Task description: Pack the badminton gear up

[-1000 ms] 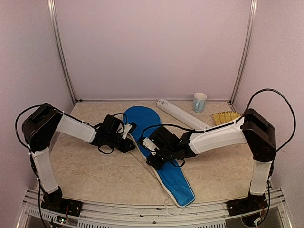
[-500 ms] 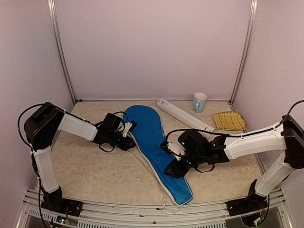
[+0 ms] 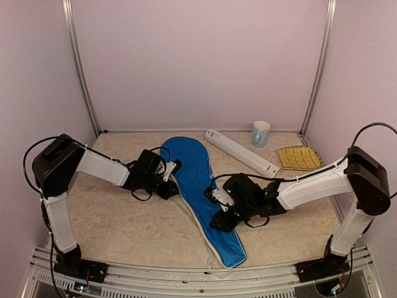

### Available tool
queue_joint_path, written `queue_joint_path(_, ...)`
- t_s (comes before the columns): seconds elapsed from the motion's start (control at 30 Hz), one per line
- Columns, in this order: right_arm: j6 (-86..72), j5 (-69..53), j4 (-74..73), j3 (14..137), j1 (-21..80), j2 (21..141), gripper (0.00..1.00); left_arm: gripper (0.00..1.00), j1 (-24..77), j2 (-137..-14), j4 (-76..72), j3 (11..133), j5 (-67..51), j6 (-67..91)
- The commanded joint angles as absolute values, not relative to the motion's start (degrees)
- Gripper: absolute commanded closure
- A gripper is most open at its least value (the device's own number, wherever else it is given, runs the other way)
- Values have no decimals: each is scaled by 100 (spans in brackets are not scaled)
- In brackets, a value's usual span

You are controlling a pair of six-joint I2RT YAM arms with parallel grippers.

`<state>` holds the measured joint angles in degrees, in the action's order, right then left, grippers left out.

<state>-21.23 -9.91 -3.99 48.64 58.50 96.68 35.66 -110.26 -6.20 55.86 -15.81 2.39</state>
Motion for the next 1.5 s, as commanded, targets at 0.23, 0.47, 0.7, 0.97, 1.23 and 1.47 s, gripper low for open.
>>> queue_joint_path(0.23,-2889,-1010,73,4864,5485,10437,78,100,4712,-10175,-677,4434,-1632,351)
queue_joint_path(0.47,-2863,-1248,504,5105,5461,10552,76,100,5270,-9717,-781,3947,-1562,559)
queue_joint_path(0.7,-1773,-1386,914,4226,5597,9069,53,100,4119,-9969,-893,3876,-1969,923)
queue_joint_path(0.97,-457,-556,389,3409,6568,7675,41,100,3697,-10086,-627,4140,-1882,844)
queue_joint_path(1.23,802,669,884,3264,7748,8043,41,100,3669,-10116,-582,4185,-1955,826)
queue_joint_path(1.47,1641,689,1303,3637,7765,8970,42,100,3832,-10016,-542,4167,-1918,824)
